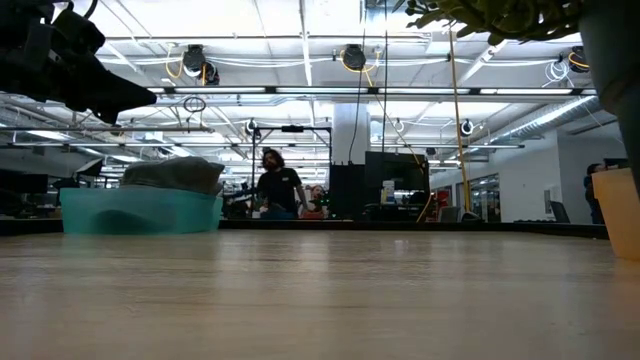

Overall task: Pick & Place hat
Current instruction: Put the blue cap into the orange bin

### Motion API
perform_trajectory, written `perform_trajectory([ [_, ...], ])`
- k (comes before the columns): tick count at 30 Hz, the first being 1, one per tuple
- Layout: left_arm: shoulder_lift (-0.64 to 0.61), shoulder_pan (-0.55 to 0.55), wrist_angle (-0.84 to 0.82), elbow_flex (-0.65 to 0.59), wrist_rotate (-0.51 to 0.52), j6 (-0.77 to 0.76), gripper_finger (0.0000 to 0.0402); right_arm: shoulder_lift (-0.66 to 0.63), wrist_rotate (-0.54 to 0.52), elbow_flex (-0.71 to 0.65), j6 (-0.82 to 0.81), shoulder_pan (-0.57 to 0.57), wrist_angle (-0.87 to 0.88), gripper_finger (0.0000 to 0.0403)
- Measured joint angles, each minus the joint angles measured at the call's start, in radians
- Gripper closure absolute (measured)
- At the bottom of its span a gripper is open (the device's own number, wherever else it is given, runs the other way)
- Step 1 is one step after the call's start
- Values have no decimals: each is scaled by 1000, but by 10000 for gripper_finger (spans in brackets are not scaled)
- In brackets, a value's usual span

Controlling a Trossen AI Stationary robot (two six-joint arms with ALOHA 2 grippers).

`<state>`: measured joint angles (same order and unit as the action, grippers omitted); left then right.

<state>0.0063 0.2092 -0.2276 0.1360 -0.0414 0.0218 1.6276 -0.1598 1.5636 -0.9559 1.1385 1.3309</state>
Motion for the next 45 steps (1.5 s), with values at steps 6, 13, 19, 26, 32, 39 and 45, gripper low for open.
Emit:
perform_trajectory([
  [6, 0, 0, 0, 0, 0, 0, 334, -4, 25, -13, -298, -42, 115, 328],
  [13, 0, 0, 0, 0, 0, 0, 334, -68, 81, -14, -357, -95, 241, 265],
  [19, 0, 0, 0, 0, 0, 0, 334, -169, -1, -14, -368, -139, 228, 257],
  [26, 0, 0, 0, 0, 0, 0, 334, -212, -23, -14, -242, -75, -41, 303],
  [32, 0, 0, 0, 0, 0, 0, 334, -156, 3, -60, -272, -13, -78, 393],
  [39, 0, 0, 0, 0, 0, 0, 334, -159, 34, -321, -365, -34, -115, 400],
  [45, 0, 0, 0, 0, 0, 0, 334, -160, 120, -537, -359, -92, -214, 402],
])
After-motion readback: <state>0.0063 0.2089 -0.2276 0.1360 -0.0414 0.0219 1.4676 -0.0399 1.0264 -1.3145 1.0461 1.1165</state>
